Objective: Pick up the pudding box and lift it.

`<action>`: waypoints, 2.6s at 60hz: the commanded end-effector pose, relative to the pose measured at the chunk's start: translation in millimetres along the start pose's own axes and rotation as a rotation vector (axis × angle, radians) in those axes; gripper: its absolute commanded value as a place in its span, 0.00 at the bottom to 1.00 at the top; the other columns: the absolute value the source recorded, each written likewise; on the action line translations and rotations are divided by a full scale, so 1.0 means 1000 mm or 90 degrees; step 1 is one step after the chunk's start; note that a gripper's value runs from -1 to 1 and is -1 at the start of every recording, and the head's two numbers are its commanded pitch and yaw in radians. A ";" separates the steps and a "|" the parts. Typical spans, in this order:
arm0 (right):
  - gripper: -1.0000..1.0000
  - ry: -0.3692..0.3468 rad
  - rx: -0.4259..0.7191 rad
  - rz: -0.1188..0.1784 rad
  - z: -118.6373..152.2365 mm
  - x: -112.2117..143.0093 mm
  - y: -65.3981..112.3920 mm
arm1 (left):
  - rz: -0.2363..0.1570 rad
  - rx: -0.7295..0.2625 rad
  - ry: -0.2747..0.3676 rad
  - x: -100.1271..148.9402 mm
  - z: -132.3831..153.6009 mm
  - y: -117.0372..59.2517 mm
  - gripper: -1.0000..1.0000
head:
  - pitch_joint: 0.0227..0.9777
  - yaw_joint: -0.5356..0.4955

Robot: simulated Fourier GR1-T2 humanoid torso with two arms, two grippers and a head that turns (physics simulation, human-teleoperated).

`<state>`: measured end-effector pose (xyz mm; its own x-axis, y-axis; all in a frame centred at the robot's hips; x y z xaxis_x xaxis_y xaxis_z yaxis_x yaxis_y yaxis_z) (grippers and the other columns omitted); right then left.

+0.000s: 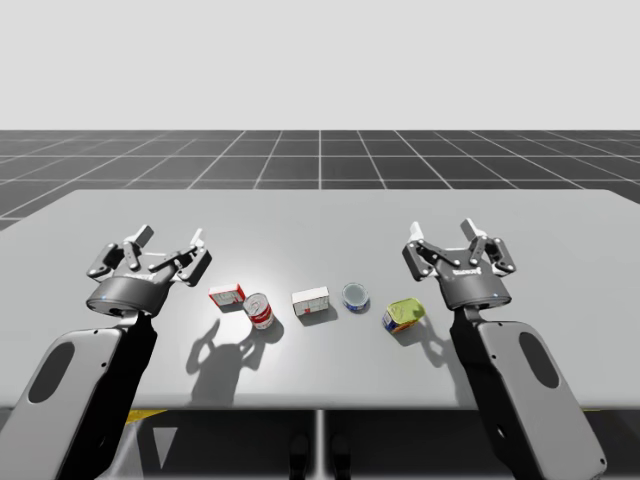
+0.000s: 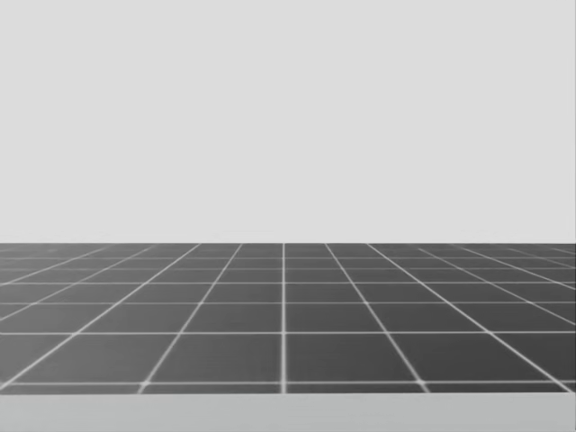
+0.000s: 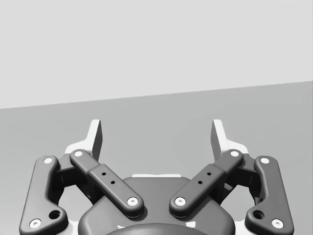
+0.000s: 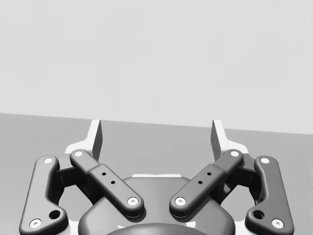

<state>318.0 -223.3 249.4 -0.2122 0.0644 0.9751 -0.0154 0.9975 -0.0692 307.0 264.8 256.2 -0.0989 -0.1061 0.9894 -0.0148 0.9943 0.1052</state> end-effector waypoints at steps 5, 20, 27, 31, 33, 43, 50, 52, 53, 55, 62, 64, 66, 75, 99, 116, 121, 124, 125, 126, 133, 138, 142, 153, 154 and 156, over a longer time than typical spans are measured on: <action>0.00 -0.008 -0.027 0.002 -0.001 -0.002 -0.001 | -0.001 0.000 -0.003 0.001 0.000 0.000 0.00 | 0.06 0.51; 0.00 0.016 -0.013 0.001 -0.003 -0.002 -0.005 | 0.000 -0.001 -0.001 0.001 0.000 0.000 0.00 | 0.15 0.51; 0.00 0.013 -0.023 0.011 -0.004 -0.002 -0.005 | 0.001 -0.001 0.000 0.000 0.000 0.000 0.00 | 0.25 0.53; 0.00 0.013 -0.027 0.021 -0.004 -0.002 -0.005 | 0.000 -0.002 0.001 0.000 -0.001 0.001 0.00 | 0.32 0.53; 0.00 0.012 -0.029 0.023 -0.004 -0.002 -0.005 | 0.000 -0.002 0.001 0.000 -0.001 0.001 0.00 | 0.36 0.54; 0.00 0.009 -0.033 0.033 -0.005 -0.002 -0.006 | -0.002 -0.003 0.003 0.000 -0.001 0.000 0.00 | 0.50 0.54; 0.00 0.008 -0.033 0.037 -0.005 -0.002 -0.006 | -0.003 -0.004 0.004 -0.001 -0.001 0.000 0.00 | 0.59 0.54; 0.00 0.009 -0.033 0.037 -0.005 -0.002 -0.006 | -0.003 -0.004 0.004 -0.001 -0.001 0.000 0.00 | 0.61 0.54; 0.00 0.009 -0.033 0.037 -0.005 -0.002 -0.006 | -0.003 -0.005 0.004 -0.001 -0.001 0.000 0.00 | 0.62 0.54; 0.00 0.009 -0.033 0.038 -0.005 -0.002 -0.006 | -0.004 -0.004 0.005 -0.001 -0.001 -0.001 0.00 | 0.65 0.54; 0.00 0.008 -0.033 0.046 -0.005 -0.002 -0.006 | -0.005 -0.007 0.007 -0.002 -0.002 -0.001 0.00 | 0.70 0.56; 0.00 0.008 -0.033 0.045 -0.005 -0.002 -0.006 | -0.006 -0.008 0.007 -0.003 -0.002 -0.001 0.00 | 0.72 0.56; 0.00 0.009 -0.032 0.045 -0.005 -0.002 -0.006 | -0.006 -0.009 0.008 -0.003 -0.003 -0.001 0.00 | 0.74 0.56; 0.00 0.010 -0.032 0.045 -0.005 -0.002 -0.005 | -0.006 -0.009 0.009 -0.004 -0.003 -0.001 0.00 | 0.81 0.57; 0.00 0.037 -0.017 0.021 0.007 0.005 0.020 | -0.015 -0.009 0.014 -0.005 -0.005 -0.004 0.00 | 0.82 0.56; 0.00 0.027 0.026 0.027 0.039 0.019 0.069 | -0.026 -0.010 0.014 -0.007 -0.005 -0.008 0.00 | 0.81 0.56; 0.00 0.028 0.043 0.022 0.048 0.020 0.086 | -0.026 -0.012 0.016 -0.008 -0.005 -0.008 0.00 | 0.81 0.56; 0.00 0.031 0.062 0.004 0.055 0.021 0.100 | -0.025 -0.013 0.016 -0.008 -0.005 -0.009 0.00 | 0.82 0.56; 0.00 0.031 0.064 0.001 0.056 0.020 0.103 | -0.025 -0.014 0.017 -0.008 -0.005 -0.009 0.00 | 0.82 0.56; 0.00 0.028 0.063 -0.003 0.059 0.020 0.108 | -0.025 -0.014 0.017 -0.008 -0.005 -0.009 0.00 | 0.82 0.56; 0.00 0.046 0.075 -0.021 0.068 0.020 0.127 | -0.026 -0.016 0.018 -0.009 -0.005 -0.010 0.00 | 0.81 0.56; 0.00 0.057 0.084 -0.014 0.076 0.015 0.141 | -0.027 -0.016 0.018 -0.009 -0.005 -0.011 0.00 | 0.81 0.55; 0.00 0.065 0.083 -0.002 0.083 0.009 0.153 | -0.026 -0.015 0.018 -0.009 -0.005 -0.011 0.00 | 0.82 0.55; 0.00 0.092 0.108 -0.015 0.099 -0.005 0.179 | -0.028 -0.016 0.017 -0.009 -0.005 -0.012 0.00 | 0.81 0.55; 0.00 0.094 0.109 -0.015 0.101 -0.007 0.182 | -0.028 -0.016 0.017 -0.009 -0.005 -0.012 0.00 | 0.81 0.55; 0.00 0.098 0.110 -0.015 0.102 -0.010 0.185 | -0.028 -0.015 0.017 -0.009 -0.005 -0.012 0.00 | 0.81 0.55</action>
<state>227.3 -63.2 222.7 -0.0888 0.0544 0.9946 -0.1691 0.9832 -0.0688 312.7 254.6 246.8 -0.0718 -0.1482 0.9863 0.0058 0.9888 0.1490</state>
